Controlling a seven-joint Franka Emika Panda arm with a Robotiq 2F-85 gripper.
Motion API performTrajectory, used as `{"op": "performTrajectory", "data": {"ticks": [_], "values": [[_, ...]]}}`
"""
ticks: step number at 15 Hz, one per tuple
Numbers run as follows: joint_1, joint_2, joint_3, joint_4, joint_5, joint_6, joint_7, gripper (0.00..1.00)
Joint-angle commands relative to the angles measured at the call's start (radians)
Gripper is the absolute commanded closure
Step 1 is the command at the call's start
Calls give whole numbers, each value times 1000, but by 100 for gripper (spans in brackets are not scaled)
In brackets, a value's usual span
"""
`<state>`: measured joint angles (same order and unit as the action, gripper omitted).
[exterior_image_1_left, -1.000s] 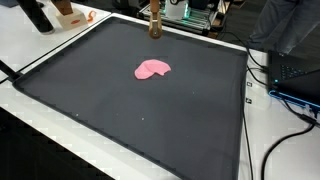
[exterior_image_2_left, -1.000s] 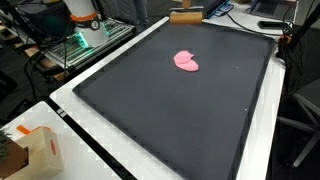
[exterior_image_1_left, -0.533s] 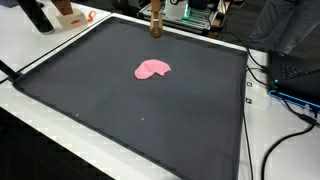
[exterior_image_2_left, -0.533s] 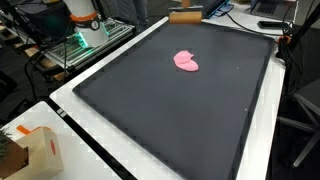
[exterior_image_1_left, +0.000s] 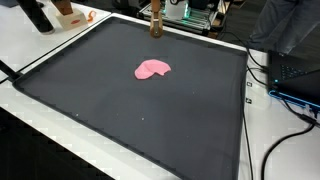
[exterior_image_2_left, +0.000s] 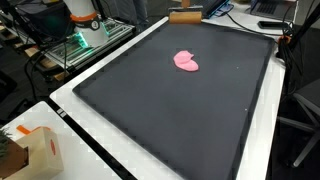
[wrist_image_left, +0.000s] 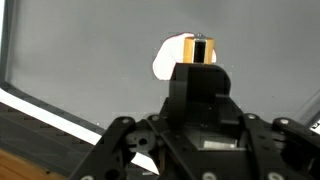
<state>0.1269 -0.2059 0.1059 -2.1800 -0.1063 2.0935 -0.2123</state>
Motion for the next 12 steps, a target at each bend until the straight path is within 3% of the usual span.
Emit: {"op": "performTrajectory", "data": {"ticks": [1, 3, 4, 12], "values": [[1, 0, 0, 3, 0, -3, 1, 50], [1, 0, 0, 3, 0, -3, 1, 50], [1, 0, 0, 3, 0, -3, 1, 75], [-51, 64, -111, 27, 178, 0, -132, 75]]}}
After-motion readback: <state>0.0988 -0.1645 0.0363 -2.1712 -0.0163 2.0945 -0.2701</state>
